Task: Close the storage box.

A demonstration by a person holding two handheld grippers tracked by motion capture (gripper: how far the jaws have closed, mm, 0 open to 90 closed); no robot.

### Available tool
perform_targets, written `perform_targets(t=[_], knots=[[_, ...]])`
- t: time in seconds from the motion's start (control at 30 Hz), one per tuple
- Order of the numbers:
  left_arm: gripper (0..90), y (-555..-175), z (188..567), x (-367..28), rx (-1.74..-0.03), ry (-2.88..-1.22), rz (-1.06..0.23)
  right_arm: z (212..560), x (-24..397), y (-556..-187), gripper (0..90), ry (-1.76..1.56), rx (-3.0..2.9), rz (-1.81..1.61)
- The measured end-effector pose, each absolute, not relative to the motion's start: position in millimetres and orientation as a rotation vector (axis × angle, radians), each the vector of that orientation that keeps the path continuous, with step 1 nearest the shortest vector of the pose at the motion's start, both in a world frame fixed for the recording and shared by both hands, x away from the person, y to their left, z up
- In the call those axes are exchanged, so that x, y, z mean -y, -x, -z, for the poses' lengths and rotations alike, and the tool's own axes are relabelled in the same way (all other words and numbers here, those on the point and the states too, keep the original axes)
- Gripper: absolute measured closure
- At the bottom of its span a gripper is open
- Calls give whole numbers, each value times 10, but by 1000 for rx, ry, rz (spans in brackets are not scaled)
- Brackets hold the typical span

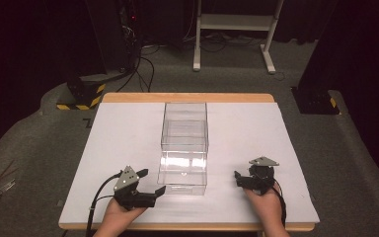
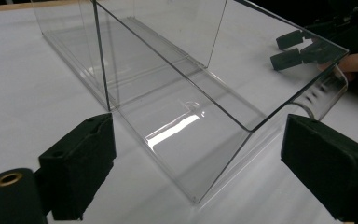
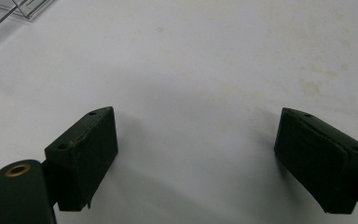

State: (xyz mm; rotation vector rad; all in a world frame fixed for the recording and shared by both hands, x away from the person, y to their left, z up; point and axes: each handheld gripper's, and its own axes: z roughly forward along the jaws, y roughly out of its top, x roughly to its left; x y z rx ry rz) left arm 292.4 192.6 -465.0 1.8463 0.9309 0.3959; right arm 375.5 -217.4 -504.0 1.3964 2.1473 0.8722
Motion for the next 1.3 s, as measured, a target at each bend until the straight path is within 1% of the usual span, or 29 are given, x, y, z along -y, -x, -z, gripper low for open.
perform_targets(t=[0.07,0.47,0.53,1.3], knots=[[144,-2920,4667,-1912,-929,-1857,-402,5040,2174,-3755,131,-1396,-2147,-872],[163,-2923,4725,-1873,-938,-1867,-415,5040,2175,-3754,131,-1394,-2148,-871],[178,-2927,4728,-1880,-944,-1867,-411,5040,2174,-3755,131,-1396,-2147,-872],[179,-3036,4789,-1860,-997,-1830,-402,5040,2174,-3756,131,-1397,-2148,-872]])
